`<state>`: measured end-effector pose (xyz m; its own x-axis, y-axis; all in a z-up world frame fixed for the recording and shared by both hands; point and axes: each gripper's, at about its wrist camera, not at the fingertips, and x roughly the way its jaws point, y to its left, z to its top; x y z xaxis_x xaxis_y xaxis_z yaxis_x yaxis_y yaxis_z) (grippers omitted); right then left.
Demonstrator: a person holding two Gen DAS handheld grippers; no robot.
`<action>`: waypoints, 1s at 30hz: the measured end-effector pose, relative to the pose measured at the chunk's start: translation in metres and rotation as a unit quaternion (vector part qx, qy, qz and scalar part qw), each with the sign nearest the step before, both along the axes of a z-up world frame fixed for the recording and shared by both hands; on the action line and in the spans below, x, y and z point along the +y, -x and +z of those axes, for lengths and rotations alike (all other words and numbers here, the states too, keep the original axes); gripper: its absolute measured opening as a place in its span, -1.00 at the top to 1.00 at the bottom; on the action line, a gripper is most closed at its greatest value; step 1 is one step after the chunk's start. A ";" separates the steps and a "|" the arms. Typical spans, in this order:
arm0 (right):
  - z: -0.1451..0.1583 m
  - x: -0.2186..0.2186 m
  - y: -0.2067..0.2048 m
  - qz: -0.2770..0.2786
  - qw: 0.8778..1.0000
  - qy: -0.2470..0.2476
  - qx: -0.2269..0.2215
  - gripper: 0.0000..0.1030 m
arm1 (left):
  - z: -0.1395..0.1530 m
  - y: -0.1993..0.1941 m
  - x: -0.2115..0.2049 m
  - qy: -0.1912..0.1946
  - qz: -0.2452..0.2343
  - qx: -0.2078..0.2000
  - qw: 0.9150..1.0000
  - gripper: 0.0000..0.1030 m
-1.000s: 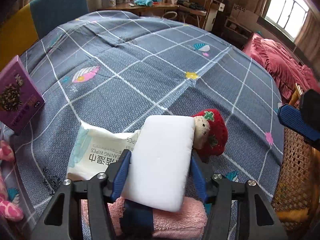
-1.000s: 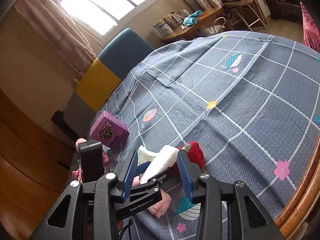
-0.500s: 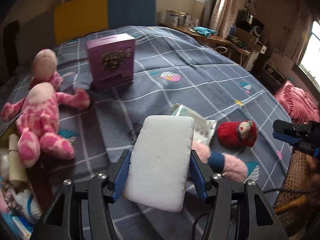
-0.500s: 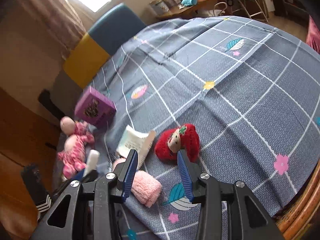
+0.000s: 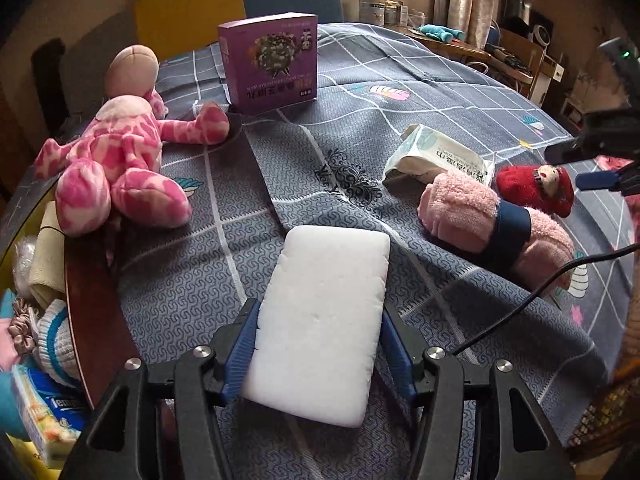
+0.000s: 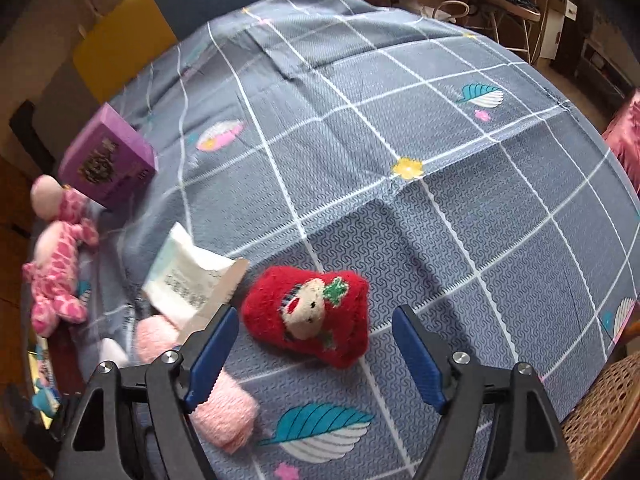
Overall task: Organize soft objects
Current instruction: 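Lift the white sponge with the left tool while the right tool grasps the red strawberry plush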
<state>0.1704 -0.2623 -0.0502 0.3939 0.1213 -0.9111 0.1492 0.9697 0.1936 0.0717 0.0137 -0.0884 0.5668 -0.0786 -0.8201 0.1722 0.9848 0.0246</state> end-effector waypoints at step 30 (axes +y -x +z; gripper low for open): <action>-0.033 0.026 -0.009 0.052 0.993 0.102 0.021 0.29 | -0.007 0.003 -0.001 0.009 0.010 -0.041 0.999 -0.20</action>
<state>0.1793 -0.2364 -0.0834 0.3501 -0.0301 -0.9362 0.0504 0.9986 -0.0132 0.0691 0.0126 -0.0958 0.6334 -0.0806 -0.7696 0.1496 0.9885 0.0197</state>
